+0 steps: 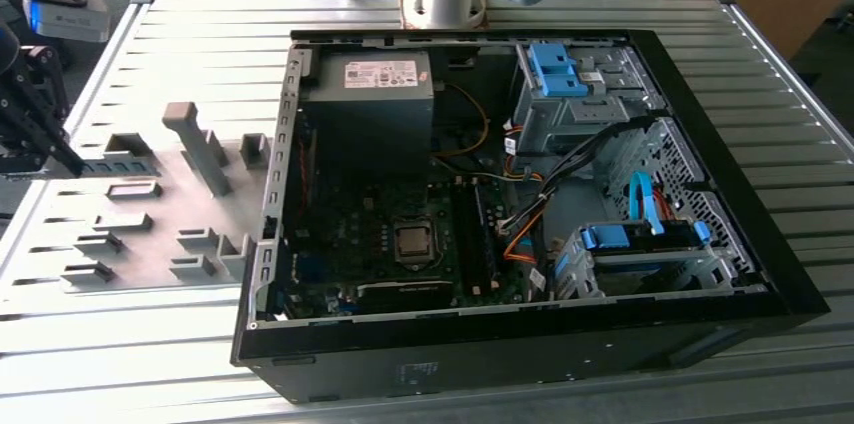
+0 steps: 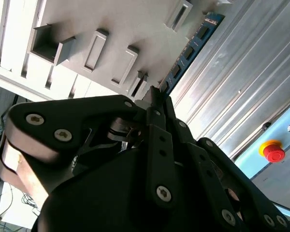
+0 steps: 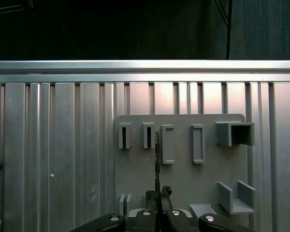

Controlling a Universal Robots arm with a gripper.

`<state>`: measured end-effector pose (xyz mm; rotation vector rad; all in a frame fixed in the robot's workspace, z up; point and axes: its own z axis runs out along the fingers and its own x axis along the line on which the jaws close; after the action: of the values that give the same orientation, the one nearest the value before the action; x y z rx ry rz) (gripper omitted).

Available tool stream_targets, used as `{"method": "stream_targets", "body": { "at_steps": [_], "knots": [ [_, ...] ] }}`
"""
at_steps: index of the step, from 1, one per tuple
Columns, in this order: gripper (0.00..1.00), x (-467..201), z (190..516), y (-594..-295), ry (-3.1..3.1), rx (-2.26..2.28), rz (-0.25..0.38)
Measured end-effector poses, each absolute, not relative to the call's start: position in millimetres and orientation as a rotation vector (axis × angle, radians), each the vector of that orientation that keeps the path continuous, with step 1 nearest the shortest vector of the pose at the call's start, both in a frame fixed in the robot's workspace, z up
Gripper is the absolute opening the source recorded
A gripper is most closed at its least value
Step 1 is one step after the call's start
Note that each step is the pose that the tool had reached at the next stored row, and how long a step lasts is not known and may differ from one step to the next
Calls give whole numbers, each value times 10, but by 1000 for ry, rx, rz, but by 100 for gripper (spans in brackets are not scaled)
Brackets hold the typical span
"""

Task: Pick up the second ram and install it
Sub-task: 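Pick up the second ram and move it above second insertion slot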

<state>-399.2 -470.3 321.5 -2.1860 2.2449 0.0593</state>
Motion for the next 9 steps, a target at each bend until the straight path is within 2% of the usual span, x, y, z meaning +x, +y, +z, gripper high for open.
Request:
{"method": "stream_targets", "body": {
  "at_steps": [9],
  "knots": [
    [14, -3993, 3356, -4703, 2245, -2186, 59]
  ]
}}
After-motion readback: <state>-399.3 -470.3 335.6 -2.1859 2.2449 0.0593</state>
